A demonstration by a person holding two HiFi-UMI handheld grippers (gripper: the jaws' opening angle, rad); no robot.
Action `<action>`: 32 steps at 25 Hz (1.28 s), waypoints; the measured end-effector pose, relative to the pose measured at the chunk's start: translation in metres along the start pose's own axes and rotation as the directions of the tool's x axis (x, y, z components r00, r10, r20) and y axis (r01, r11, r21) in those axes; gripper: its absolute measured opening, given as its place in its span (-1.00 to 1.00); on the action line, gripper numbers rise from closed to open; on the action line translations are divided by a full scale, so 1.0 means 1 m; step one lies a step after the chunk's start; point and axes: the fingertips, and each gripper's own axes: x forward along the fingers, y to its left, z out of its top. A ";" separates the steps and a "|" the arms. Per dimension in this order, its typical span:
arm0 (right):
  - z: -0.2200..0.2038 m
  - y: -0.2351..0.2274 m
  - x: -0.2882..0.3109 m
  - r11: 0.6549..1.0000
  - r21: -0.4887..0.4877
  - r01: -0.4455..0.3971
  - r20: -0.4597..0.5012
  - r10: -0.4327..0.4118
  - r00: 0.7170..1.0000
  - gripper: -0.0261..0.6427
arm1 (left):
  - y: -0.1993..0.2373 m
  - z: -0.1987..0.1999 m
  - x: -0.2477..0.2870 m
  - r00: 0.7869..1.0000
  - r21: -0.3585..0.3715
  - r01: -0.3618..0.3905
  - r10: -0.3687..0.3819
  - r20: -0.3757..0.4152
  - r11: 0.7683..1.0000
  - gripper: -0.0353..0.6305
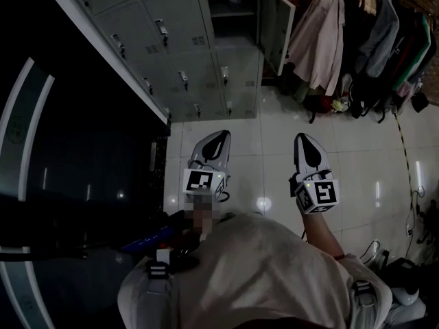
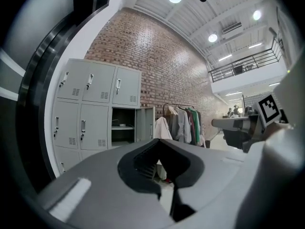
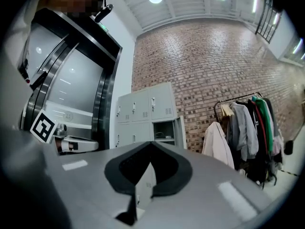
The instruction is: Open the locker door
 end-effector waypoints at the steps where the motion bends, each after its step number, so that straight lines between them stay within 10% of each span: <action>1: 0.004 0.006 0.000 1.000 0.001 0.000 0.003 0.000 1.000 -0.92 | 0.002 0.004 -0.004 1.000 0.004 0.003 -0.003 -0.002 1.000 -0.72; 32: 0.006 0.090 -0.015 0.999 -0.041 -0.027 -0.008 0.027 1.000 -0.92 | 0.015 0.001 -0.083 0.998 -0.022 0.059 -0.060 -0.035 0.998 -0.72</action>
